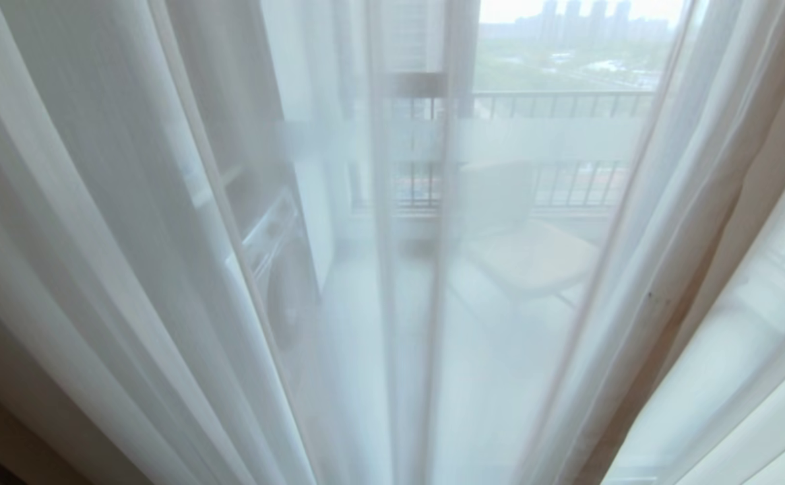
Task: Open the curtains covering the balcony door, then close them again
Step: Close the outer curtains on both sides
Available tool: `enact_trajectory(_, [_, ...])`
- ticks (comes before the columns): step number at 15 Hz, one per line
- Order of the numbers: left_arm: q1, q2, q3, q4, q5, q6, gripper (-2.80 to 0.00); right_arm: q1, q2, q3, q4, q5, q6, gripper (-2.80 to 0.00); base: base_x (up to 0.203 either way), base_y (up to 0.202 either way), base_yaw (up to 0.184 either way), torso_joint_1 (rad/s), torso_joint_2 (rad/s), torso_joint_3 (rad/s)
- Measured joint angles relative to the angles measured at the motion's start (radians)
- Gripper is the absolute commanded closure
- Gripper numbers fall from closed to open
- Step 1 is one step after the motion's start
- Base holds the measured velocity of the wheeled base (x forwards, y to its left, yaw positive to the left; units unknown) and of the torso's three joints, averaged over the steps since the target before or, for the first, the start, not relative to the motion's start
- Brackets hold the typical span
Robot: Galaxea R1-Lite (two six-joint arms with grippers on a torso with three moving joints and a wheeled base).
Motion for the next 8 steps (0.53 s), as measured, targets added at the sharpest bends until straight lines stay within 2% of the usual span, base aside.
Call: enact_trajectory(8, [0.000,0.000,0.000,0.000,0.000,0.000,0.00,0.000,0.000,0.000,0.000,0.000,0.000,0.00,0.000,0.192,0.000,0.002,0.00,0.001])
